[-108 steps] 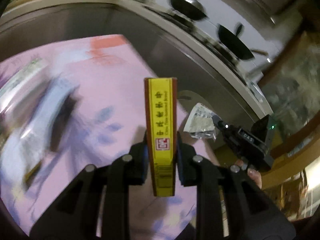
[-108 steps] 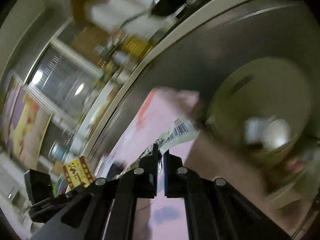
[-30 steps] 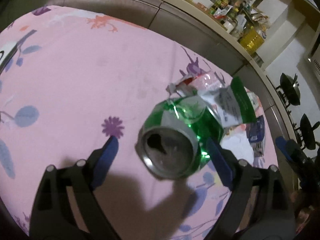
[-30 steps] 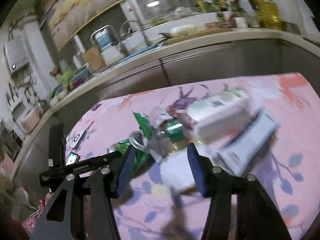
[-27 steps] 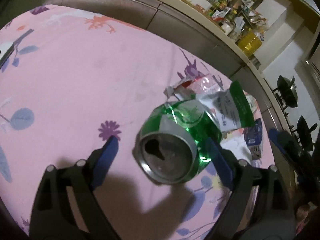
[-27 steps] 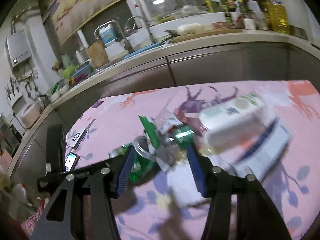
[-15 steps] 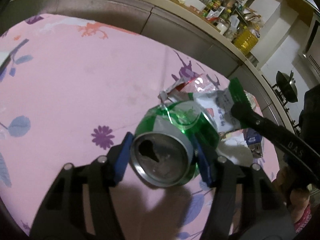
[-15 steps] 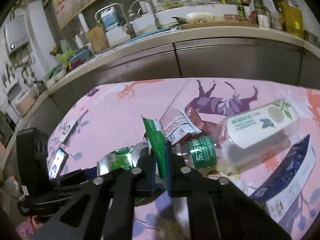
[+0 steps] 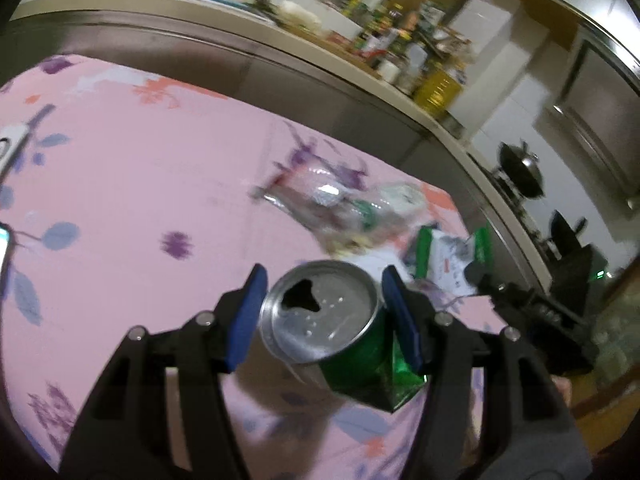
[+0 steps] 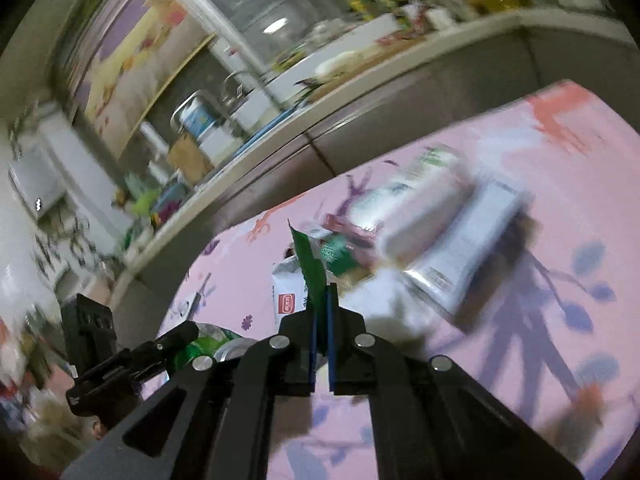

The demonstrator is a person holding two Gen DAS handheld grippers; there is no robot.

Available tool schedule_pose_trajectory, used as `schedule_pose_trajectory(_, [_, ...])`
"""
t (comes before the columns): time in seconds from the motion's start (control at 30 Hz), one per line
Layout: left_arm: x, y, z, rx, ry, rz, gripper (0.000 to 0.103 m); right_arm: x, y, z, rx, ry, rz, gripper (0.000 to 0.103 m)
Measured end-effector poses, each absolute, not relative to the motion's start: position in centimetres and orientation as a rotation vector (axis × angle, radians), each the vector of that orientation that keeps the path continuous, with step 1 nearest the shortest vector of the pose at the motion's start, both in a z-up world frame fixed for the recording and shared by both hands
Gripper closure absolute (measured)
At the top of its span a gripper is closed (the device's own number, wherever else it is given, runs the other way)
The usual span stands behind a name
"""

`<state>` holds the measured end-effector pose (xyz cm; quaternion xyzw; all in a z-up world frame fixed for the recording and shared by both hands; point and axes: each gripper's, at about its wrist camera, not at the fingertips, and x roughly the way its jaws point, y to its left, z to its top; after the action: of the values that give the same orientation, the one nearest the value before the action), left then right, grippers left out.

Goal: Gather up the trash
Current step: 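Carry the green can and green wrapper with both tools over the beige bin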

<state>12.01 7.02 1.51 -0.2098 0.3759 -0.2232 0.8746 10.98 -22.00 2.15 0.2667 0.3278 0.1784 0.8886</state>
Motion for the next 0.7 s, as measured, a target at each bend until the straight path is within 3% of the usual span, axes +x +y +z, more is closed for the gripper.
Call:
schedule_pose_trajectory(0.57, [13.5, -20.3, 1.2, -0.097, 0.934, -0.843, 0.053, -1.9, -43.4, -1.7, 0.804, 0.484, -0.064, 0.102])
schedule_pose_trajectory(0.7, [12.9, -23.4, 0.2, -0.021, 0.945, -0.839, 0.053, -2.6, -45.5, -2.6, 0.814, 0.466, -0.097, 0.102])
